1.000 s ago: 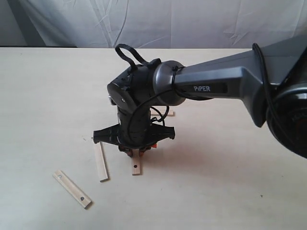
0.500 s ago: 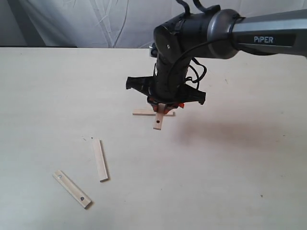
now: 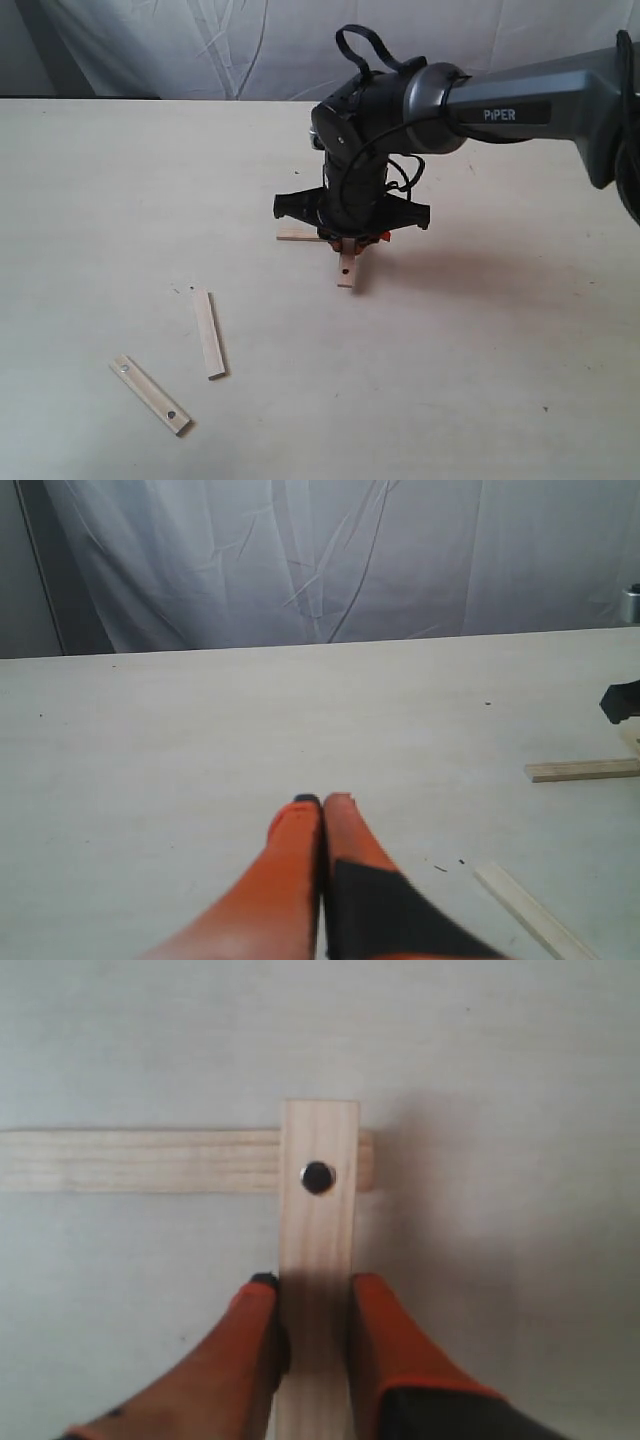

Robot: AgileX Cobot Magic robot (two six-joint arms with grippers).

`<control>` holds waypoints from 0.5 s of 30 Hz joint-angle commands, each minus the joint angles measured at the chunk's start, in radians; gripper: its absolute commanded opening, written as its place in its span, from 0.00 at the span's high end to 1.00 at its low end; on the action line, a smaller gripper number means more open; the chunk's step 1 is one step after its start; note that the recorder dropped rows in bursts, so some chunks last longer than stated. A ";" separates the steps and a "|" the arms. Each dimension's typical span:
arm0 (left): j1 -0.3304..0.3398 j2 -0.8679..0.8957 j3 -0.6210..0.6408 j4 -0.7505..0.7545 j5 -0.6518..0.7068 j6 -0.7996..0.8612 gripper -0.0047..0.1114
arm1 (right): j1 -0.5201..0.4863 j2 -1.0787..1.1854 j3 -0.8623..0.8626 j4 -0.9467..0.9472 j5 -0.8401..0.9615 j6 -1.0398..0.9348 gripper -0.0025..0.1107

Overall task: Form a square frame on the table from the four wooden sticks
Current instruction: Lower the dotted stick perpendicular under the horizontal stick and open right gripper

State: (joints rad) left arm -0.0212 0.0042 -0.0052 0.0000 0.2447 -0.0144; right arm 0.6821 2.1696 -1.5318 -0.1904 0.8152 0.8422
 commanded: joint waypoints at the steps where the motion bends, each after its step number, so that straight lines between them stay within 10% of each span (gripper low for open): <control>1: -0.006 -0.004 0.005 0.000 -0.010 -0.002 0.96 | -0.007 0.011 -0.001 -0.023 -0.007 -0.024 0.97; 6: -0.006 -0.004 0.005 0.000 -0.010 -0.002 0.96 | -0.007 0.013 -0.001 -0.025 -0.009 -0.024 0.95; 10: -0.006 -0.004 0.005 0.000 -0.010 -0.002 0.96 | -0.007 0.013 -0.001 -0.021 -0.009 -0.024 0.62; 15: -0.006 -0.004 0.005 0.000 -0.010 -0.002 0.96 | -0.007 -0.036 -0.001 -0.007 0.023 -0.030 0.61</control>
State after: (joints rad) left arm -0.0212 0.0042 -0.0052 0.0000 0.2447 -0.0144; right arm 0.6821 2.1773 -1.5318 -0.1970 0.8205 0.8274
